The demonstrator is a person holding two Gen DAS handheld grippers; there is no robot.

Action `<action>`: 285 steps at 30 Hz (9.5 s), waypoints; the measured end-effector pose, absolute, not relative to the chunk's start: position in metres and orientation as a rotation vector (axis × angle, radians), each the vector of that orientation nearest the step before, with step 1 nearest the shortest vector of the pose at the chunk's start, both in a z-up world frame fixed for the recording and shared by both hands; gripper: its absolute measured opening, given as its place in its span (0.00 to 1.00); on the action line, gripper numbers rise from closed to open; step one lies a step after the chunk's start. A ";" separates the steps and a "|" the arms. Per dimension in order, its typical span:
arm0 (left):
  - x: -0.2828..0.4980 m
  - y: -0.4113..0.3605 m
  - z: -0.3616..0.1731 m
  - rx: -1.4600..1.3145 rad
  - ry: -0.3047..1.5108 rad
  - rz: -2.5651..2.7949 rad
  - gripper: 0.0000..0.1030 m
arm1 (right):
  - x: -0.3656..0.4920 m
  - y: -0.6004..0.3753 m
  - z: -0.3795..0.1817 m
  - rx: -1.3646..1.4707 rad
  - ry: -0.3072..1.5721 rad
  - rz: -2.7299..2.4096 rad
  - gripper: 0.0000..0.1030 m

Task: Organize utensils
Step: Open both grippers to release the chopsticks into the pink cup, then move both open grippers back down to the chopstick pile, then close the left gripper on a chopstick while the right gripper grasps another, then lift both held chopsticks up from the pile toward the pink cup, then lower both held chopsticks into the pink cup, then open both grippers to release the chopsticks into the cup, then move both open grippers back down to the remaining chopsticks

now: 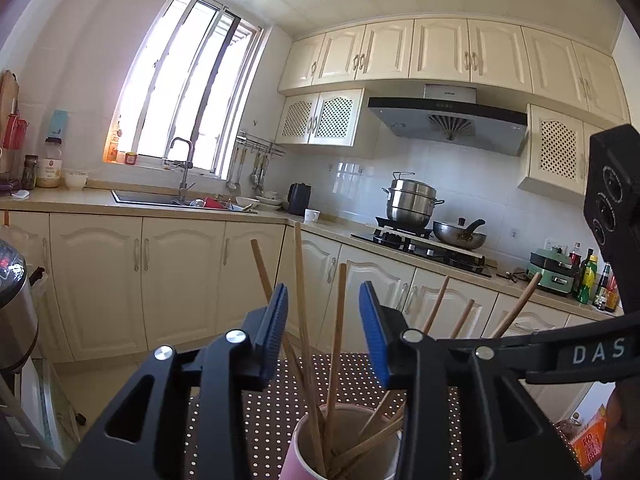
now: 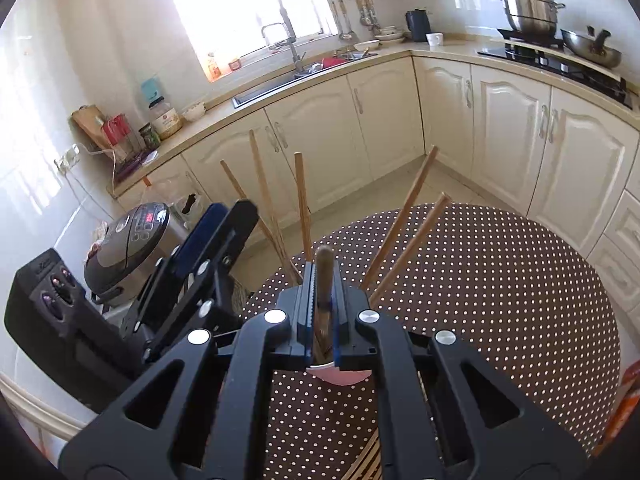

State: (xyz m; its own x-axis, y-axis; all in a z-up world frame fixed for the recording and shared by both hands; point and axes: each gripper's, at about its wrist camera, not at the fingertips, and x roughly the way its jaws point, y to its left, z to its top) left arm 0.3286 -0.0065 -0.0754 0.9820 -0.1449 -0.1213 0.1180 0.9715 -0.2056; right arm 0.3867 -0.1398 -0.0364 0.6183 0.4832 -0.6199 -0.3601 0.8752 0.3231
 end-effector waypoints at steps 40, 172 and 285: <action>0.246 -0.068 -0.119 -0.060 0.526 -0.248 0.53 | 0.285 -0.227 -0.091 0.259 0.812 0.352 0.47; 0.179 -0.068 -0.068 -0.141 0.271 -0.522 0.06 | 0.255 -0.239 -0.055 0.318 0.602 0.352 0.07; 0.211 -0.056 -0.043 -0.078 0.390 -0.281 0.57 | 0.248 -0.199 -0.017 0.182 0.552 0.344 0.20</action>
State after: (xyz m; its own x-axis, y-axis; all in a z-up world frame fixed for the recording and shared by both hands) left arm 0.2114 -0.0564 -0.0428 0.8866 -0.2849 -0.3644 0.2551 0.9583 -0.1286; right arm 0.2481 -0.1994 -0.0168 0.7966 0.3665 -0.4808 -0.2699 0.9272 0.2595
